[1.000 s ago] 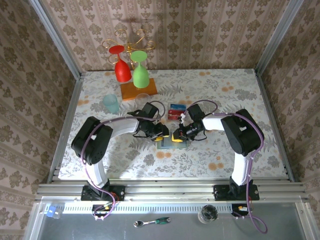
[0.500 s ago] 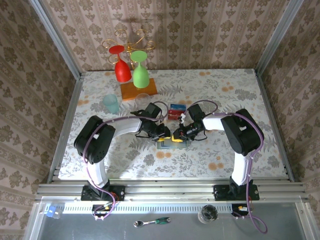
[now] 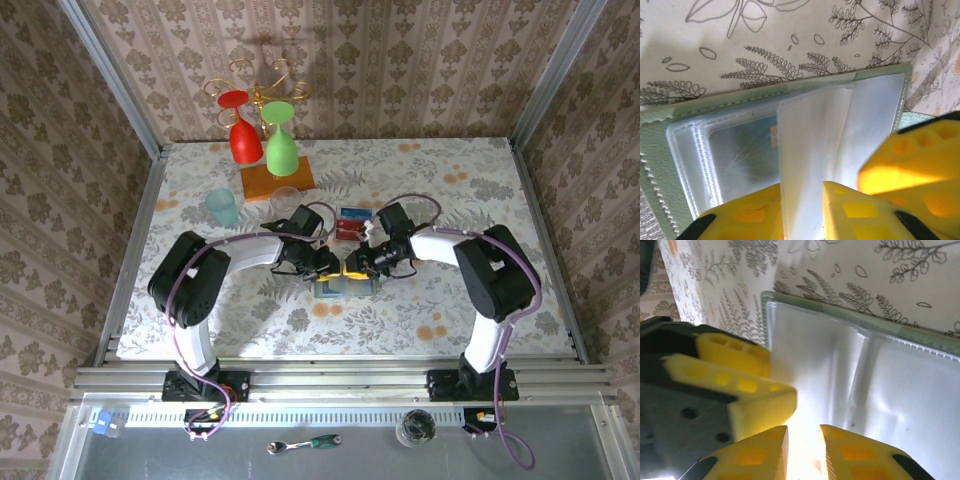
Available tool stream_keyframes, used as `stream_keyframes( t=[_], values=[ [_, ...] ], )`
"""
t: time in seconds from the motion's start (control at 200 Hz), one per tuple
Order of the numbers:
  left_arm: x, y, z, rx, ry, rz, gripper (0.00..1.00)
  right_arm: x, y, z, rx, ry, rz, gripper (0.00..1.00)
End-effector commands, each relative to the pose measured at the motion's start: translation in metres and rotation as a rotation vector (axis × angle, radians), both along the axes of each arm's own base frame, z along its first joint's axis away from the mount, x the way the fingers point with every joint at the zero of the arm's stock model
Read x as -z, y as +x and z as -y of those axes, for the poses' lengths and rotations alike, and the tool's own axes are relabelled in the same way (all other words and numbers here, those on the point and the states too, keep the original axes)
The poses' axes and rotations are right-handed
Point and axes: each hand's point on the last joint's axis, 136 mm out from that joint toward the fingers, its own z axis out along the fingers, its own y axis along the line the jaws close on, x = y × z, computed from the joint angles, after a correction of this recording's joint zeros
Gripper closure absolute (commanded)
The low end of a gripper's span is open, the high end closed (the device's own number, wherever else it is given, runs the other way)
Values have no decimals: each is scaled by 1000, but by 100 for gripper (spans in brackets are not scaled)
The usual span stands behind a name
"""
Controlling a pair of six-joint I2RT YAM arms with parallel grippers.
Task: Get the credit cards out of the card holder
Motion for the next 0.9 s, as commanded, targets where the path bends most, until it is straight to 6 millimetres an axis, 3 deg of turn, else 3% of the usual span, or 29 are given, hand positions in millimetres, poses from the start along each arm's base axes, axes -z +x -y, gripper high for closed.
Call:
stream_keyframes(
  t=[0.0,0.46,0.635,0.895],
  values=[
    [-22,5,10,6,-59,47,71,-16,4,14,35,-79,31,76],
    [-38,4,49,73,-158,54,62,-27,7,80,141,-400,116,74],
    [-31,5,60,94,-164,29,60,-28,8,97,157,-483,131,69],
    [-11,1,63,109,-138,-29,58,-11,5,107,150,-530,91,64]
  ],
)
